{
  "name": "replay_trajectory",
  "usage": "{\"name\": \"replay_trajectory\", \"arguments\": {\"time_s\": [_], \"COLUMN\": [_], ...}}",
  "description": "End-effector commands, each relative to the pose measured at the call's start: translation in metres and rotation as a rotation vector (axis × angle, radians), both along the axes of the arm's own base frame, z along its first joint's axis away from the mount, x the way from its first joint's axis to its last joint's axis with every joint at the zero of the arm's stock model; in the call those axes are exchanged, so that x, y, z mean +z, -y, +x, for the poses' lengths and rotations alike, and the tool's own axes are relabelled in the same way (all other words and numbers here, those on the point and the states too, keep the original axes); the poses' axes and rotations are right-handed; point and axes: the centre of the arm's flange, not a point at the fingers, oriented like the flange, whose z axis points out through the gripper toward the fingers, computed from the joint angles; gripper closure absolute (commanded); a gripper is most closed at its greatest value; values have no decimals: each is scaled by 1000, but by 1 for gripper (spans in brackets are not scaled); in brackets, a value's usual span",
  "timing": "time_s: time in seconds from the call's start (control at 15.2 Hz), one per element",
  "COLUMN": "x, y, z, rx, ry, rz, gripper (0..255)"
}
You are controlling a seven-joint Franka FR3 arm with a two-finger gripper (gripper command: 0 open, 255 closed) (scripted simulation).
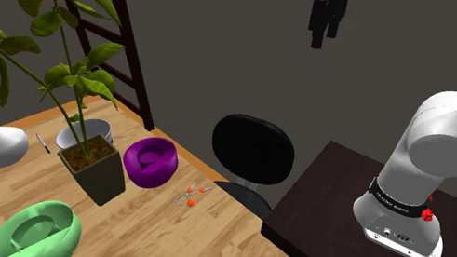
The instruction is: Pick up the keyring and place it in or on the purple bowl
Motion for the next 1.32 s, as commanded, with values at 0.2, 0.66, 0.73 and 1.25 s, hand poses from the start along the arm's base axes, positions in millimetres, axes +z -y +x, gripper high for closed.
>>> {"name": "replay_trajectory", "arguments": {"time_s": [0.2, 0.66, 0.73, 1.25], "x": [-32, -105, -115, -199], "y": [-22, -72, -79, -136], "z": [8, 28, 31, 59], "rx": [-20, -68, -75, -129], "ry": [4, 12, 14, 23], "rz": [3, 10, 11, 18], "gripper": [0, 0, 0, 0]}}
